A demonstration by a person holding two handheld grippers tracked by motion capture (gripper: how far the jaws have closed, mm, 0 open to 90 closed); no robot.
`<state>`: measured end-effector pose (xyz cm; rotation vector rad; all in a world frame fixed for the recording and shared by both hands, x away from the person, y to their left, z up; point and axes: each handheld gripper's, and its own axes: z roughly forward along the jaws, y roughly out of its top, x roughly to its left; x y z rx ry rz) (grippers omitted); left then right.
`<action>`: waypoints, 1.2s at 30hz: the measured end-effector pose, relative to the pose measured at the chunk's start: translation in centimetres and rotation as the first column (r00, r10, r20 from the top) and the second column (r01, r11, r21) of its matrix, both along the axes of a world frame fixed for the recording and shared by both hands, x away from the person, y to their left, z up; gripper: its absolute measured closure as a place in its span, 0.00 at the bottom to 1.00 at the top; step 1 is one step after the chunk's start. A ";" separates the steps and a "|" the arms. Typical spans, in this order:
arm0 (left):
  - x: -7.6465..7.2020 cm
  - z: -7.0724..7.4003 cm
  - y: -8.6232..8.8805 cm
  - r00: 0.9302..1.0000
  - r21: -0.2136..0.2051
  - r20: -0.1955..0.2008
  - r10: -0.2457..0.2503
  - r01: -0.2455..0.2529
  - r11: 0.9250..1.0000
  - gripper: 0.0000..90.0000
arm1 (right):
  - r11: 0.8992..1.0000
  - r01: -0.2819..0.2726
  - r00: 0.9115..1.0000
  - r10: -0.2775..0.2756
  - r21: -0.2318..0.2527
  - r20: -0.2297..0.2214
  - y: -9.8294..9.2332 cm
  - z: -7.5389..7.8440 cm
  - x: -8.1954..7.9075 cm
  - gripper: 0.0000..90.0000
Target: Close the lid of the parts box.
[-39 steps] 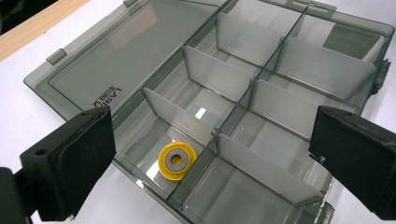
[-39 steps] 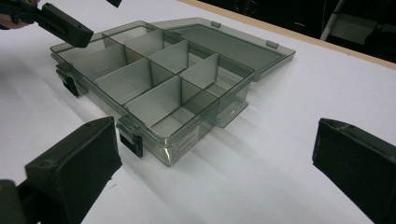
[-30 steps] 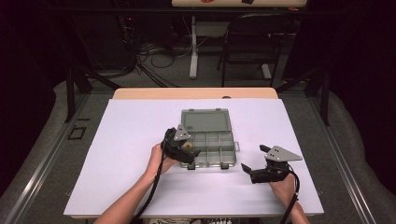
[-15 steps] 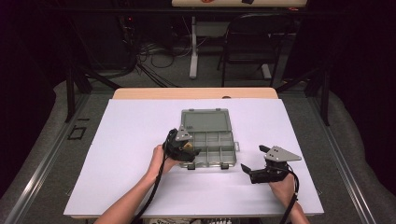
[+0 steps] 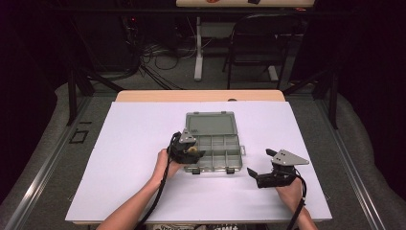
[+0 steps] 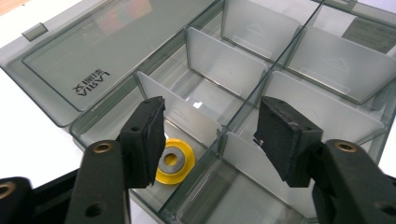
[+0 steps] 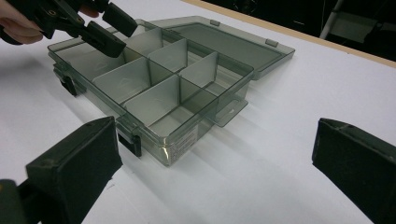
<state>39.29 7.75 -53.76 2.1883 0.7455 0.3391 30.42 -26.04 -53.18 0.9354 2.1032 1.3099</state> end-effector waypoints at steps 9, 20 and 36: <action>-0.3 -0.5 -0.9 1.000 0.032 -0.025 -0.004 0.005 0.999 0.46 | 1.000 -0.013 1.000 0.013 0.001 0.007 0.3 0.1 -0.2 0.00; -0.6 -0.8 -1.1 0.999 0.009 -0.006 0.047 -0.047 0.999 0.50 | 1.000 -0.021 1.000 0.021 0.002 0.007 0.3 0.1 -0.1 0.01; -0.7 -1.0 -1.1 0.997 -0.010 0.000 0.080 -0.080 0.997 0.57 | 1.000 -0.011 1.000 0.012 -0.006 0.015 0.2 0.3 -0.2 0.01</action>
